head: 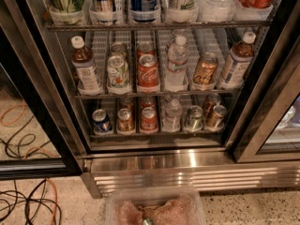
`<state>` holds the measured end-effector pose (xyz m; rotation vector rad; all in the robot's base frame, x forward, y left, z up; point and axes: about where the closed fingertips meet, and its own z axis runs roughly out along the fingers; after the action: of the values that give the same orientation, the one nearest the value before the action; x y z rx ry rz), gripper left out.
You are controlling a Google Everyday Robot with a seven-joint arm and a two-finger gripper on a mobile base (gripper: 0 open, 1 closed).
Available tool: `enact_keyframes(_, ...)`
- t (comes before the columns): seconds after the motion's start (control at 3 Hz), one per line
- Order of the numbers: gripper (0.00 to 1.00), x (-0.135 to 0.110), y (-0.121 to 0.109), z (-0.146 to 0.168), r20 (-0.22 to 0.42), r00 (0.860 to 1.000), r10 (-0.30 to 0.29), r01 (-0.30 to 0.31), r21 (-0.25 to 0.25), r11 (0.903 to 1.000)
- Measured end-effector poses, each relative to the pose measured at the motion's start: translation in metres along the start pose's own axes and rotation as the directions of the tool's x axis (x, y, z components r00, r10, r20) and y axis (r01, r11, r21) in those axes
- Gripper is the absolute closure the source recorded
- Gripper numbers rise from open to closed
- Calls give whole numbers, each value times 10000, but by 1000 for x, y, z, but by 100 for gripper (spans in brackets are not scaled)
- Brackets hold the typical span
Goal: Pick coke can from top shelf of fridge
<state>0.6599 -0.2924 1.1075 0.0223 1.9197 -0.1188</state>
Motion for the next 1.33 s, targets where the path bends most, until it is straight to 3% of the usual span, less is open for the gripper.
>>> enact_keyframes(1.0,100,4,-1,-6,-260,9996,91,-92,-32,10000)
enact_keyframes(1.33,100,30,-4,-45,-1164,9932,-69,52,-150,9999)
